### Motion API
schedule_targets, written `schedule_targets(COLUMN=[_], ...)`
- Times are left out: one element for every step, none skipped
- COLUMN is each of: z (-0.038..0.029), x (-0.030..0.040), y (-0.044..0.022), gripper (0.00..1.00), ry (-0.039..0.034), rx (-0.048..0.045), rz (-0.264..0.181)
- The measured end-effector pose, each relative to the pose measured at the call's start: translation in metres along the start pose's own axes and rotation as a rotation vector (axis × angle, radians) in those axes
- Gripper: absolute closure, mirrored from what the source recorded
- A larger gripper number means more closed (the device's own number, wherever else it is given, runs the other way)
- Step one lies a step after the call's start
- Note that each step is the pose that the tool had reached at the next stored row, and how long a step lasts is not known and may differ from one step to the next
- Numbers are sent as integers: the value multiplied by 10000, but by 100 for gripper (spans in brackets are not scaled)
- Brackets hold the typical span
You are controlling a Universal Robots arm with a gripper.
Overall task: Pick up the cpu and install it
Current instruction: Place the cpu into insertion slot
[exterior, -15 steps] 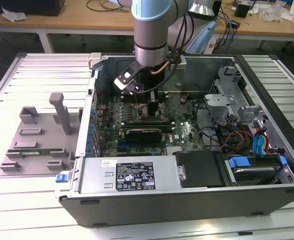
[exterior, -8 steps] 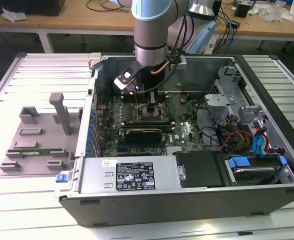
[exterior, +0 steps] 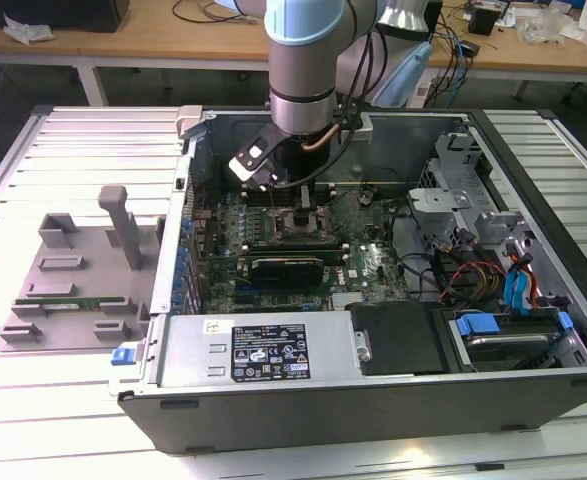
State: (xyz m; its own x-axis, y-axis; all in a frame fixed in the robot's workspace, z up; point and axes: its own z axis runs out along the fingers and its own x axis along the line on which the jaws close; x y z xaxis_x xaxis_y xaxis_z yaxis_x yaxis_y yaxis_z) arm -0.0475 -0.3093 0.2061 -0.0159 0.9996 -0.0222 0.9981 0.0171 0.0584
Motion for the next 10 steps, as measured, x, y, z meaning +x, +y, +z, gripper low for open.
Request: schedule_targets(z=[0,4,10,15,26,27,26,11,-19,-96], x=[0,1,1,0,0,1,1,3,2,-1], y=[0,0,0,-1,-2,-1,-1,2,3,6], gripper=[89,89,89,89,89,89,89,89,89,89], ry=[0,3,2,-2,-4,1,2,21,8,4], rx=[1,-1,0,4,5,1,1,-13,-4,-1], rz=[0,0,0,-1,-1,-1,0,1,1,0])
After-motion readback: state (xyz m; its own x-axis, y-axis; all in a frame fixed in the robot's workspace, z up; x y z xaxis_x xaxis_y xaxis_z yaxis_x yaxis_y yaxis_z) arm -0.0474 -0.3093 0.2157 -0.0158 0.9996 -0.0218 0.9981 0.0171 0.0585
